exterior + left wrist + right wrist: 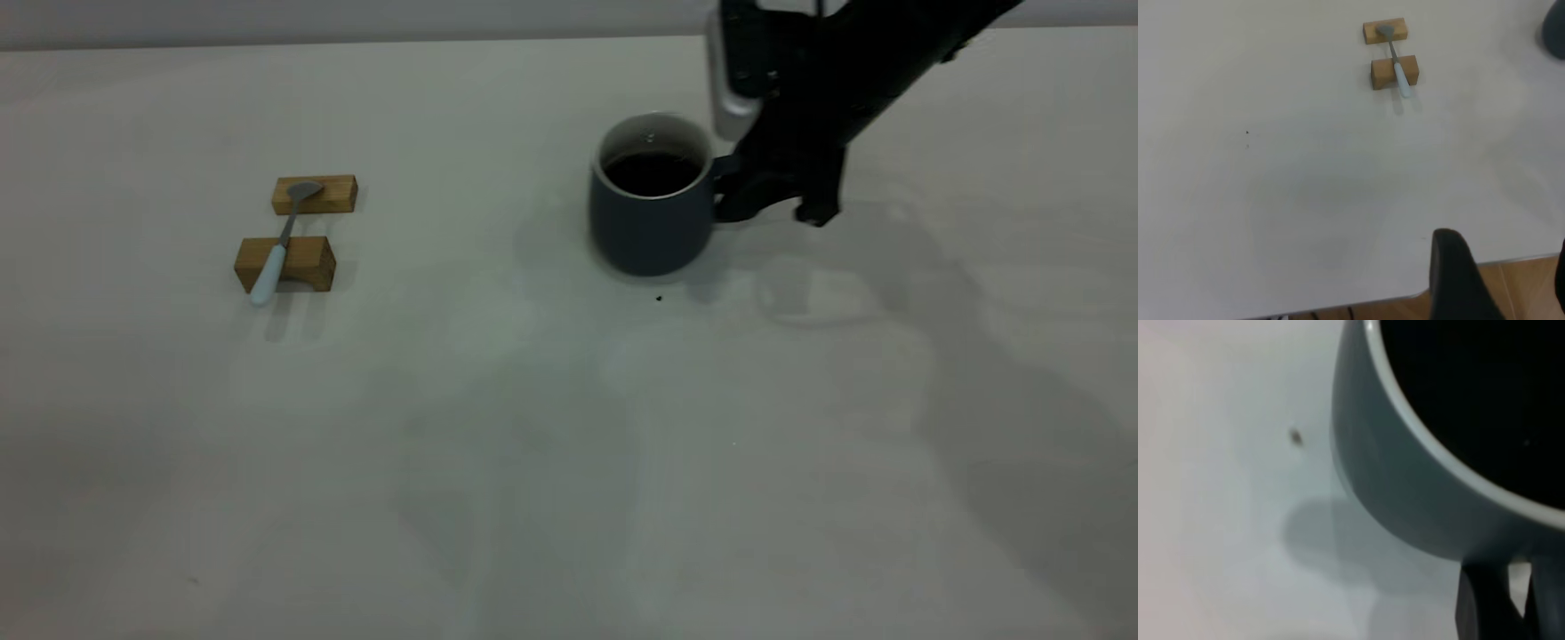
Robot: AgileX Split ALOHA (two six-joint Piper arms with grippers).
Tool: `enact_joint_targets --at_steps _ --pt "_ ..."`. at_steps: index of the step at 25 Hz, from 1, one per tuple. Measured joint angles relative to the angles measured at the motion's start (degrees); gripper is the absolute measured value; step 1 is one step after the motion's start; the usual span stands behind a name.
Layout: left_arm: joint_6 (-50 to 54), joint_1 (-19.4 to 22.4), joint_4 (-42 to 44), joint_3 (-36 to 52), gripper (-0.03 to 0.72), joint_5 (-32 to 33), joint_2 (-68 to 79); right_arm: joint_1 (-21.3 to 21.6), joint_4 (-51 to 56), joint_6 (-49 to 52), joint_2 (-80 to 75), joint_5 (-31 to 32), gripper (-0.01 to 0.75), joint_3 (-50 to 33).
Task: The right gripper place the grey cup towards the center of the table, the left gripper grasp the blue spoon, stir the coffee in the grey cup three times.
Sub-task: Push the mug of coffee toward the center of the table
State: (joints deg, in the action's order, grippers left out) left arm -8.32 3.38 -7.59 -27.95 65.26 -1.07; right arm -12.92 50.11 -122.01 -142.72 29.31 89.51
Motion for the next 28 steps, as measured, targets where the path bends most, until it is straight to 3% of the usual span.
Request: enact_joint_targets --at_steps 10,28 --pt "0.00 0.00 0.00 0.00 0.436 0.00 0.00 -3.52 5.00 0.00 -2.96 0.93 0.160 3.04" --pt "0.00 0.00 0.00 0.00 0.436 0.00 0.00 -3.57 7.16 0.52 -3.62 2.33 0.184 3.17"
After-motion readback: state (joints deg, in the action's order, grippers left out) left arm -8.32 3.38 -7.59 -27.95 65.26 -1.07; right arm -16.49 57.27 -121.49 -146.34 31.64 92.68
